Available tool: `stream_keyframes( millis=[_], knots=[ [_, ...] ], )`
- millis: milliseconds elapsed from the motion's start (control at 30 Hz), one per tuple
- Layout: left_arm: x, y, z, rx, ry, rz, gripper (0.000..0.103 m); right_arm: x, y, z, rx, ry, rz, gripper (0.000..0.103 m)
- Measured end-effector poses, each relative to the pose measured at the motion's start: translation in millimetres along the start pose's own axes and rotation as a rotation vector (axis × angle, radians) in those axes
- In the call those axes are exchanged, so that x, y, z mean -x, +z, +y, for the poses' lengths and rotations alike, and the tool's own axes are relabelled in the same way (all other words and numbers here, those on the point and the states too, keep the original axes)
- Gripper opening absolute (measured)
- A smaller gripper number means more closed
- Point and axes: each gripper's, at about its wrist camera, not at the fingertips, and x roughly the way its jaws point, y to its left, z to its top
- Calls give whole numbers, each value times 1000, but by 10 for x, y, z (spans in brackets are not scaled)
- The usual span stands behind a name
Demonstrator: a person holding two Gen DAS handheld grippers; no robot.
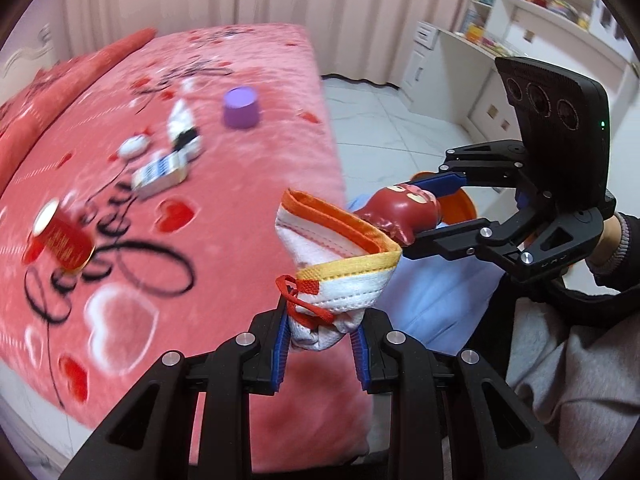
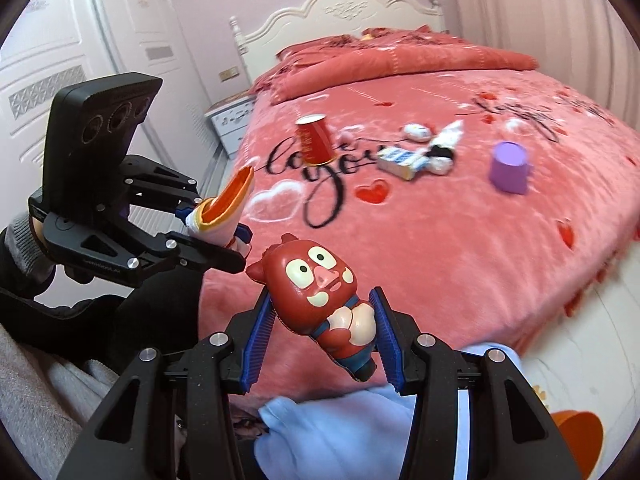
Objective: Collect trash
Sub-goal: 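Carry the mask and red figurine over the orange bin with both grippers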
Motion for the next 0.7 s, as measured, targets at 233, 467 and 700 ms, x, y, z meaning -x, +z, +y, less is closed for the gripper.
stream_keyframes(
  millis=[233,467,700],
  knots=[
    [-364,460,-400,-135,-70,22,28,486,-268,-482,-93,-105,-48,48],
    [-779,919,-863,-265,-158,47,28,1006,-629,-1016,-213,-231,-83,48],
    [-1198,1251,-1329,-369,-256,85,28,1481,-1071,-1508,-352,-343,-107,48]
  ],
)
